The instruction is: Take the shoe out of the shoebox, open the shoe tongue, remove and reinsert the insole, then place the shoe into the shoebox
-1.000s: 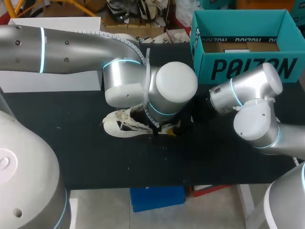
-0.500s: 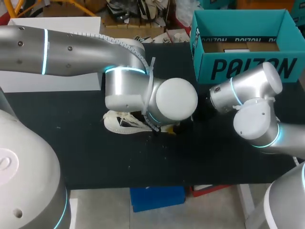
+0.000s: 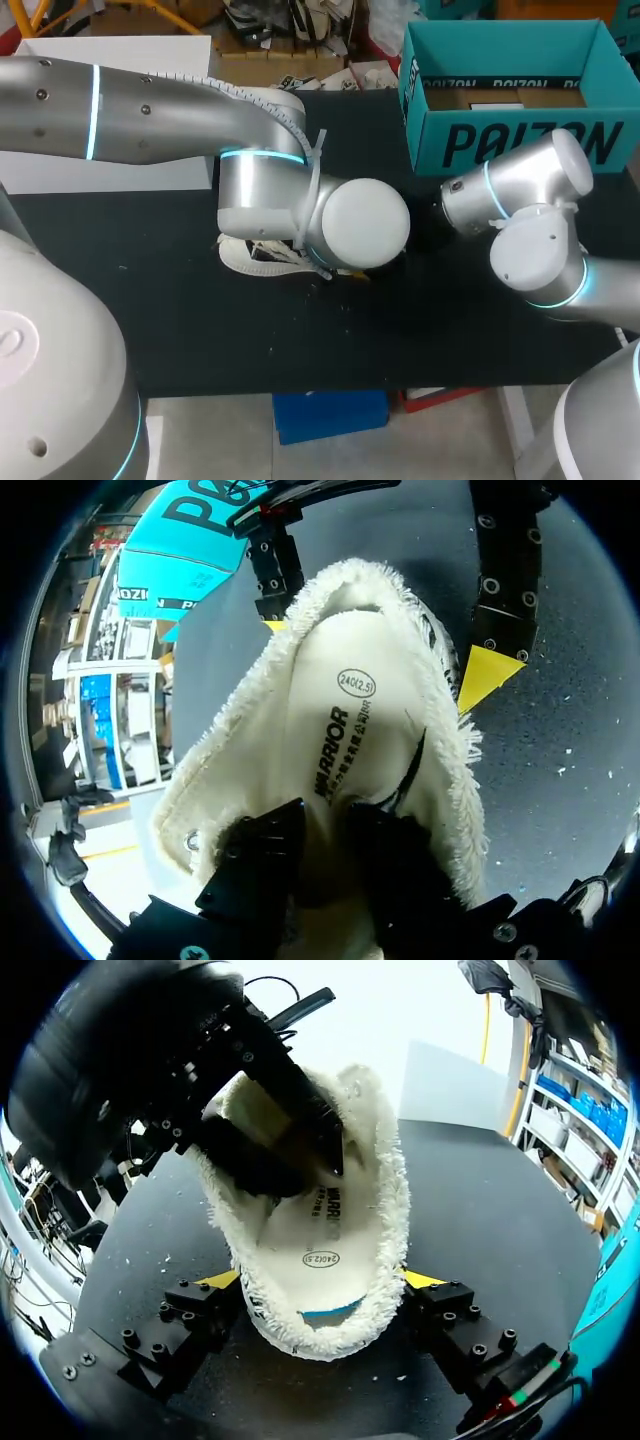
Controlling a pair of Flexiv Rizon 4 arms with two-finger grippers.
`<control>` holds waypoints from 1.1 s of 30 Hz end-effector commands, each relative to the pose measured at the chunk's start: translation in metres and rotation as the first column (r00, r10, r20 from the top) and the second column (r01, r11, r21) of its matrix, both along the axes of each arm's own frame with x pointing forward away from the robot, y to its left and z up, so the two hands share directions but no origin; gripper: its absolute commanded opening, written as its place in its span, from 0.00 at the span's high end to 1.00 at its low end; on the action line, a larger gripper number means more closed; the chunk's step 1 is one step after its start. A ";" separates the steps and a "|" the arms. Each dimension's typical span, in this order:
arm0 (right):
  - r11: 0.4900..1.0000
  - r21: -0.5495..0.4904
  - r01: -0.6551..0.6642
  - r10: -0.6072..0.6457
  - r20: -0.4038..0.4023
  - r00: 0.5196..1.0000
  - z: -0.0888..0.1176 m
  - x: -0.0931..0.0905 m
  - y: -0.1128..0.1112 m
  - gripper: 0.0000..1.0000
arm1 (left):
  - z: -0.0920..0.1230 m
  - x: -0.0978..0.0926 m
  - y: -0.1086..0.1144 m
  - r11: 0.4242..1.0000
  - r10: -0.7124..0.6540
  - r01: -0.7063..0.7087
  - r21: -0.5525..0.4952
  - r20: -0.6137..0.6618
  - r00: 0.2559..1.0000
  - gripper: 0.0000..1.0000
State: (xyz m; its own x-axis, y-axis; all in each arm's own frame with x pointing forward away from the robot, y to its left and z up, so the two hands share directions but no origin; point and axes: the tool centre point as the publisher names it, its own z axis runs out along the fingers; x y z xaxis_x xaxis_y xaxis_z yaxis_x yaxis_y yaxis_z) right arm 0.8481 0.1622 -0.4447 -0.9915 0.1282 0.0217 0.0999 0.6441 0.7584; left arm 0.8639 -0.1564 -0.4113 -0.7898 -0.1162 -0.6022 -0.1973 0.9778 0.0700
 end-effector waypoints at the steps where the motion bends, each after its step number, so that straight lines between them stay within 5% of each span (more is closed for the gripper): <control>1: 1.000 -0.002 -0.005 0.005 -0.003 1.000 0.000 -0.005 0.002 1.00 | -0.003 0.011 -0.002 1.000 0.007 -0.007 -0.001 0.006 1.000 0.97; 33: 1.000 -0.002 -0.005 0.005 -0.003 1.000 0.000 -0.005 0.002 1.00 | 0.038 -0.013 -0.005 0.987 -0.044 0.009 -0.157 -0.220 0.974 1.00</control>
State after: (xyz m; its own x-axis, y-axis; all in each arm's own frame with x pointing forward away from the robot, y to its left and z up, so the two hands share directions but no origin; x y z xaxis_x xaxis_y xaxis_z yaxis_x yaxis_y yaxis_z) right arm 0.8454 0.1606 -0.4448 -0.9921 0.1228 0.0247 0.0987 0.6447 0.7580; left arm 0.8483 -0.1651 -0.3787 -0.8976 -0.1734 -0.4054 -0.1757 0.9839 -0.0317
